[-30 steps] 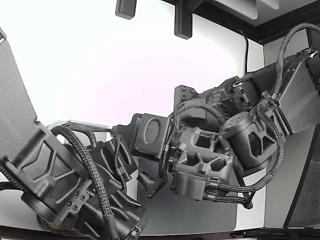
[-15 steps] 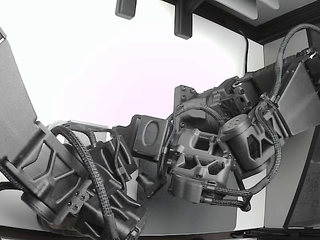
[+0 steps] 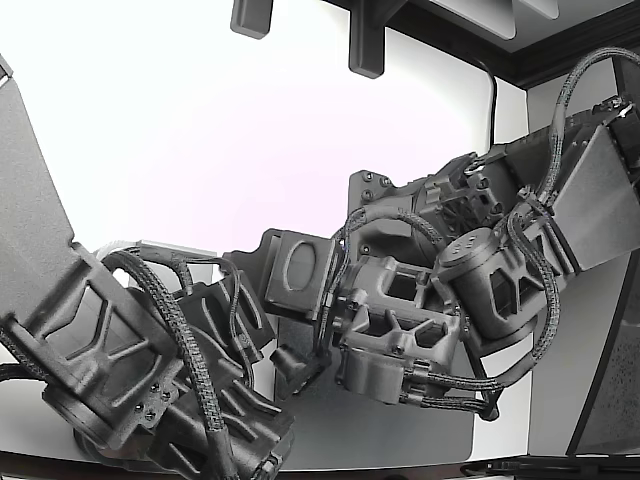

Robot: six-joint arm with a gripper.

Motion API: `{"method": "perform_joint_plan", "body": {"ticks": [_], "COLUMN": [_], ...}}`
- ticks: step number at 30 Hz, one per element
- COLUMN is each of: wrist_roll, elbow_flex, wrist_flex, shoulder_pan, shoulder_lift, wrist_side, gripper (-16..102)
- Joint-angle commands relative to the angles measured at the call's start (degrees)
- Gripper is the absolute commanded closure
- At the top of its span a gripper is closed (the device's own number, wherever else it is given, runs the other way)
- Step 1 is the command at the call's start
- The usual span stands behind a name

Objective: Peel off protective film from adhesive tape.

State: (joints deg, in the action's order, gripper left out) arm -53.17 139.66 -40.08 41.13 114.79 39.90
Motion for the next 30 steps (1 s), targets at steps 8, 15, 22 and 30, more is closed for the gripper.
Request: {"method": "perform_joint_plan", "body": {"ticks": [8,15,22,30], "wrist_roll": [-0.9,-0.2,1.0,1.3], "elbow_flex": [-0.9,-0.7,-1.2,-1.2], "wrist_flex": [1.7,0.3,-1.0,-1.7], "shoulder_pan": [-0.6,-0.6,-0.5,-0.4], "shoulder_lift": [0.7,1.1,1.3,2.0], "wrist_side": [0.9,0.4,0.0,-0.6], "gripper": [98,98,98,98]}}
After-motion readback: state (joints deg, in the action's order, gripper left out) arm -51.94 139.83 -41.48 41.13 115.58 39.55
